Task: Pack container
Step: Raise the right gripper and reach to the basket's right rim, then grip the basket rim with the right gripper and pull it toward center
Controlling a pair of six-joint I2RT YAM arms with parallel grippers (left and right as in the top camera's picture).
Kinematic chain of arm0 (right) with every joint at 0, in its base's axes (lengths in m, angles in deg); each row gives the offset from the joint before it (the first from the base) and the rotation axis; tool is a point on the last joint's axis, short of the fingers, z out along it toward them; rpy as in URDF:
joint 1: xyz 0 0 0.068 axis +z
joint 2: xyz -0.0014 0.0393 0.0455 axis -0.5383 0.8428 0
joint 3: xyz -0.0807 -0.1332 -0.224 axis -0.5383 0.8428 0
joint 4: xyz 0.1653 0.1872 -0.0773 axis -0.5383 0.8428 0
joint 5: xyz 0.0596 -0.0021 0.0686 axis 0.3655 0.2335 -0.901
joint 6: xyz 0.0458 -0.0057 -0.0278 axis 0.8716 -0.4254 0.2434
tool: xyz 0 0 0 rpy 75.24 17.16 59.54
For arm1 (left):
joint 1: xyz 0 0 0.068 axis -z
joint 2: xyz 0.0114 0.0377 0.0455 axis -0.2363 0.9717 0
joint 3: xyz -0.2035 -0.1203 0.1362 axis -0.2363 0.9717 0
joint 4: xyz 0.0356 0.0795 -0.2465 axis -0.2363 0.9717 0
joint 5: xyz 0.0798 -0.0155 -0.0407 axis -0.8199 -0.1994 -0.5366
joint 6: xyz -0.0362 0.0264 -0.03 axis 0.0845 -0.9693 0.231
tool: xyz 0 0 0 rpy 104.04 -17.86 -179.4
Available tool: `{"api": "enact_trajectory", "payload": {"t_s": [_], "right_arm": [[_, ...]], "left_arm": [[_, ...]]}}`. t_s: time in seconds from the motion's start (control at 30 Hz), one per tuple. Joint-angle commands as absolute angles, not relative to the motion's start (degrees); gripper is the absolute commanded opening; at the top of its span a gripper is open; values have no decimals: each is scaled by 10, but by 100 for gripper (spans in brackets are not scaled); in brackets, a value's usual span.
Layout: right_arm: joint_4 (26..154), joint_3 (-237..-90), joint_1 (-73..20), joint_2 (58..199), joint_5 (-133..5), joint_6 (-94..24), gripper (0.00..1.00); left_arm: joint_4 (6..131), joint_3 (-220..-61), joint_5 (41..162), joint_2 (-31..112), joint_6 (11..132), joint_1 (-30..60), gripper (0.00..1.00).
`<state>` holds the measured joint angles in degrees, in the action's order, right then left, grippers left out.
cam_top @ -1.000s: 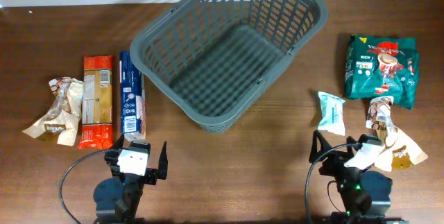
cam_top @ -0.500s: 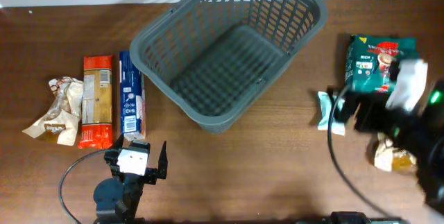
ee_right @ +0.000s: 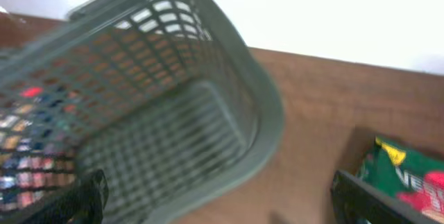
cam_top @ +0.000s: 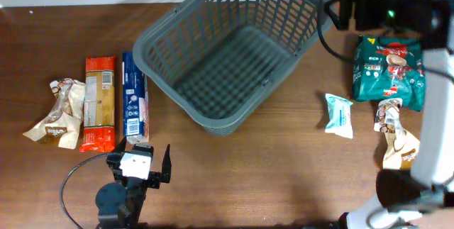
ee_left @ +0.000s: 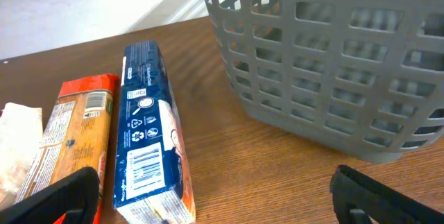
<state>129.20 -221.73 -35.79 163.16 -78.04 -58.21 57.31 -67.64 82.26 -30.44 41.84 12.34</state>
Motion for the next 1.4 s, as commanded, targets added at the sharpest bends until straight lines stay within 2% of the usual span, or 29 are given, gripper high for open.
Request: {"api": "enact_trajectory", "payload": {"t_s": [0.0, 0.13, 0.57, 0.63, 0.77, 0.93, 1.0, 1.1, 1.17, 1.27, 1.37], "right_arm": [[1263, -2231, -359, 1683, -782, -667, 99], [1214, -2231, -352, 1734, -782, -716, 99], [1169, -2231, -325, 1821, -780, -704, 100], [1160, -2231, -319, 1821, -775, -689, 96], [1143, -2231, -306, 1821, -743, -645, 81], [1150, -2231, -303, 1821, -739, -615, 44], [1157, -2231, -303, 1821, -731, -596, 38], [1168, -2231, -303, 1821, -731, -570, 21], [1178, -2231, -303, 1821, -731, -557, 19], [1198, -2231, -303, 1821, -720, -519, 4], [1225, -2231, -303, 1818, -701, -465, 4]], "left_arm": [[574, -674, 820, -307, 420, 120, 99], [574, -674, 820, -307, 420, 120, 99], [574, -674, 820, -307, 420, 120, 99], [574, -674, 820, -307, 420, 120, 99], [573, -674, 820, -307, 420, 120, 99], [574, -674, 820, -307, 420, 120, 99], [574, -674, 820, -307, 420, 120, 99], [573, -674, 820, -307, 420, 120, 99], [574, -674, 820, -307, 420, 120, 99], [573, -674, 820, -307, 420, 120, 99], [574, -674, 820, -307, 420, 120, 99]]}}
